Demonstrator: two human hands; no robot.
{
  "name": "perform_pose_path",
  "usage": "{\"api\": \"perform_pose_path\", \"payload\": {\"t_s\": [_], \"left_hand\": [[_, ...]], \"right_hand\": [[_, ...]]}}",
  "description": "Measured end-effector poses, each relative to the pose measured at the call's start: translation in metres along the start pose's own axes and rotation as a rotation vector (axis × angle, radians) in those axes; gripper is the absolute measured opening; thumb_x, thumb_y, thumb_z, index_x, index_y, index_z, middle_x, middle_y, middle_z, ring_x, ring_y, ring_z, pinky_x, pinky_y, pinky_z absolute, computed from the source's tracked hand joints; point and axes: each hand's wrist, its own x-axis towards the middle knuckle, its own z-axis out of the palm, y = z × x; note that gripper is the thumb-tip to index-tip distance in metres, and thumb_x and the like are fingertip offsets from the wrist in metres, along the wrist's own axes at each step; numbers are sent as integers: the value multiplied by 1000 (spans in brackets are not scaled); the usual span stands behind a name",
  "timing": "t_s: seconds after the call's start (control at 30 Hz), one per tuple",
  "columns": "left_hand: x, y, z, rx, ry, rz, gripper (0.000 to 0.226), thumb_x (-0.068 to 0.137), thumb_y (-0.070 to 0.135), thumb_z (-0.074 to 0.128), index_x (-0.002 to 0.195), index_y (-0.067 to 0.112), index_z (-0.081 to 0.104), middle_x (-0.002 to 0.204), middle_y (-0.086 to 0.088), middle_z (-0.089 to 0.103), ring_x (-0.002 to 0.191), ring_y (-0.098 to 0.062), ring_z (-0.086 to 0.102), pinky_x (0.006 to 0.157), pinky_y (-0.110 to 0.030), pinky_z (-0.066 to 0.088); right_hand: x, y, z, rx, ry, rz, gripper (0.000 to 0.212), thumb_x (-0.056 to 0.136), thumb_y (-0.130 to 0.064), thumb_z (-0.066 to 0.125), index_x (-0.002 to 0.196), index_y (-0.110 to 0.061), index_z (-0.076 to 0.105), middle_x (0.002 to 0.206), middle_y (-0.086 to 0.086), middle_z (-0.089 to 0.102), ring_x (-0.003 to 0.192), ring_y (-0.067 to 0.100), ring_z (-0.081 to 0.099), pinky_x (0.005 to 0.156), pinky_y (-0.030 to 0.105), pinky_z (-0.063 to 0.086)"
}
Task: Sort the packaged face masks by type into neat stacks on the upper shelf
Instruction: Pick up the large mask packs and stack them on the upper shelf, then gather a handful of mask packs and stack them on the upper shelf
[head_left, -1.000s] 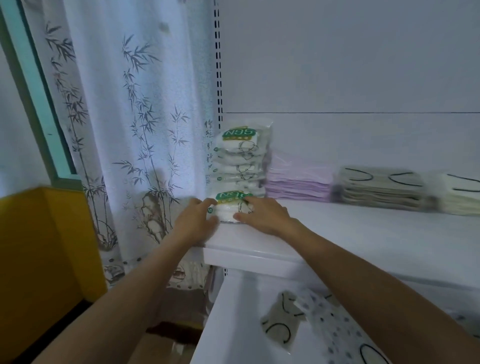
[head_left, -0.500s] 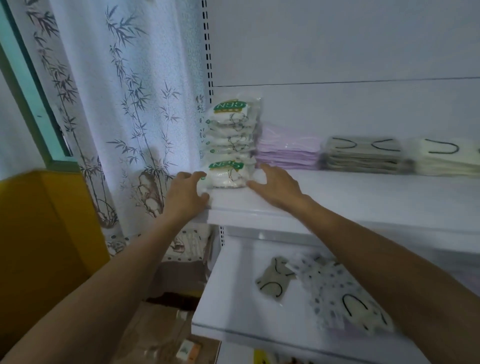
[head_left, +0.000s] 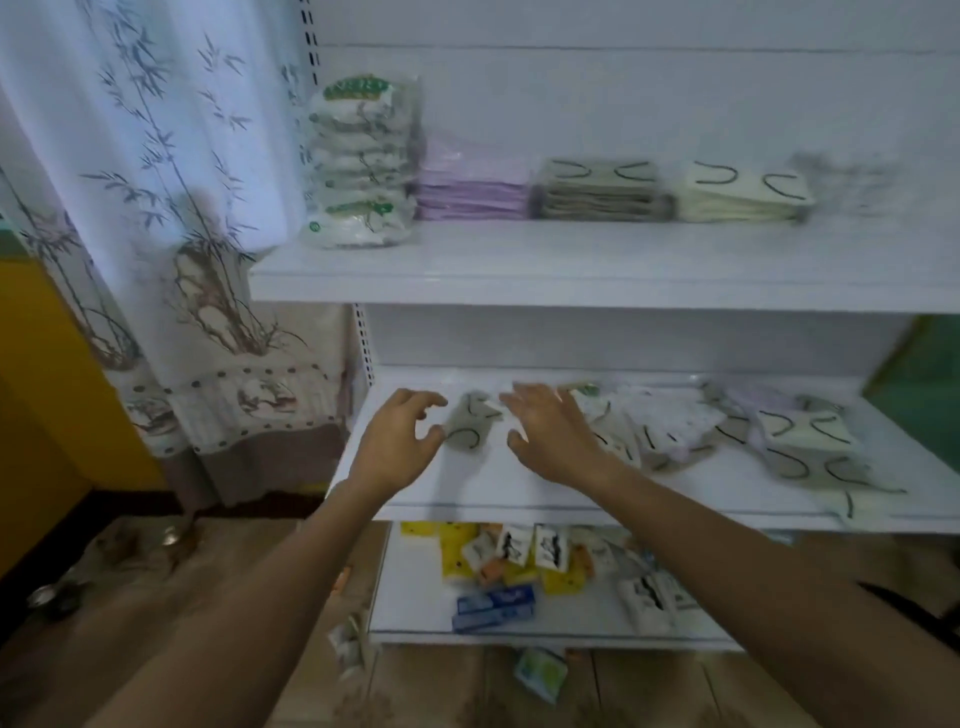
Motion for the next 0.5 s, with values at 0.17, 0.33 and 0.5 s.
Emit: {"api": "perform_pose_path", "payload": {"t_s": [0.17,0.33,0.5], "left_hand": [[-9,-26,35,44,-132,-32,32,86,10,60,118,13,61,118,-9,55,100,-22,59,86,-32,48],[-5,-51,82,45,-152,-152,31,86,10,60,117,12,61,119,-9,56,102,-23,58,84,-29,44],[9,-60,146,-122,-172,-402,28,88,8,58,116,12,62,118,-12,58,97,-18,57,82,-21,39]], "right_hand": [[-50,54,55,95,-431,328,57,99,-32,39,150,-19,17,155,7,20,141,25,21,114,46,16],[-61,96,92,55,-448,402,56,98,-30,40,149,-17,19,154,6,23,139,26,23,113,46,19],[-27,131,128,86,-452,391,56,97,-28,43,147,-13,23,152,8,25,135,29,28,108,40,28]]}}
